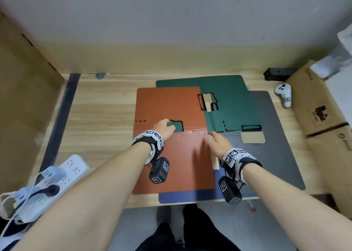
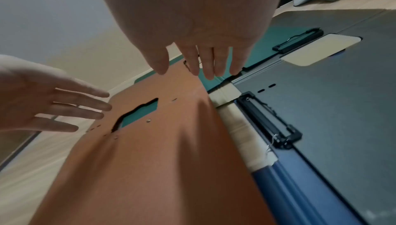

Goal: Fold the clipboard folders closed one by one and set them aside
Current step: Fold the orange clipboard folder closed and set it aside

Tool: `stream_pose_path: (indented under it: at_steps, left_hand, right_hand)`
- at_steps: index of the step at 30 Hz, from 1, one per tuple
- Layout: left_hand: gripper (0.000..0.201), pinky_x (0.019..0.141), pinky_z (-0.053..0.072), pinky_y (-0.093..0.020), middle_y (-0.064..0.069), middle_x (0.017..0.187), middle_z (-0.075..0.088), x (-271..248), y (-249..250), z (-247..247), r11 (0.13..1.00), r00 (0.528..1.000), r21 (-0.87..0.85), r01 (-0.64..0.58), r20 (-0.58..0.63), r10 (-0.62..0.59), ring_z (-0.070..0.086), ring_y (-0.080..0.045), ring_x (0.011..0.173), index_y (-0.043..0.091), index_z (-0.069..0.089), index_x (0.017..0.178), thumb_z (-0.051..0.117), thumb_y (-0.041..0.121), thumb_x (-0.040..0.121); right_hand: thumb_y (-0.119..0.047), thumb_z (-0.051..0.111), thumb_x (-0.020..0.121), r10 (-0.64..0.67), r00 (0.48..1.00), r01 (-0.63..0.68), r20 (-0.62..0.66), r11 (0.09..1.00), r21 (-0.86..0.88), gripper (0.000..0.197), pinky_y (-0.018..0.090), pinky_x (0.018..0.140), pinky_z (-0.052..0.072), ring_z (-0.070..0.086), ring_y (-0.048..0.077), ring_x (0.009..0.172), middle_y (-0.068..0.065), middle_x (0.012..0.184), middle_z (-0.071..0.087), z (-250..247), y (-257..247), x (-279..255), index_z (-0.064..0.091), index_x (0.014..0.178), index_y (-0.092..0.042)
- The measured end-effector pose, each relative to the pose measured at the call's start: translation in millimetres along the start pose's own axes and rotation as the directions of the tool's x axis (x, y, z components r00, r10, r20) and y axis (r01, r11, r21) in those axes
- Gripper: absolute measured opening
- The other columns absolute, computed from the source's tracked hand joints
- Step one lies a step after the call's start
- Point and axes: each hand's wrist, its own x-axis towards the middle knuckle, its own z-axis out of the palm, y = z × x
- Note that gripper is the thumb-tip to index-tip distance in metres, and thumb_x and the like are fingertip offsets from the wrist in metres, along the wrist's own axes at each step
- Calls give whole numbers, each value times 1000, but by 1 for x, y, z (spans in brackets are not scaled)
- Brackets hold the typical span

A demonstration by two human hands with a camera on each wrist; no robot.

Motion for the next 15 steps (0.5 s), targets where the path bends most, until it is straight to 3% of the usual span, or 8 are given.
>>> stream_pose_path:
  at_steps: [5,11,15]
  left_hand:
    - [52,108,39,-40,-6,147,49,21,16,8,998,998,66,25,52,-29,48,-28,132,19,45,143,48,25,92]
    - [49,105,39,-35,-6,146,51,57,31,12,991,995,101,93,28,-96,51,-26,130,16,46,143,49,25,95]
    - [48,105,39,-36,-7,144,51,80,41,15,986,993,125,114,-16,-113,51,-26,129,13,47,142,51,23,95]
  right_hand:
    - [-32,46,94,52,999,-52,-3,998,-43,43,37,94,45,56,32,112,18,124,60,-17,16,47,54,125,-3]
    - [-31,48,90,10,999,-13,-38,995,-94,40,37,93,45,57,30,114,11,125,61,-37,16,109,58,124,-13]
    - [-32,48,89,-54,998,50,-39,993,-106,39,38,90,49,60,27,108,8,121,63,-46,11,139,59,123,-17]
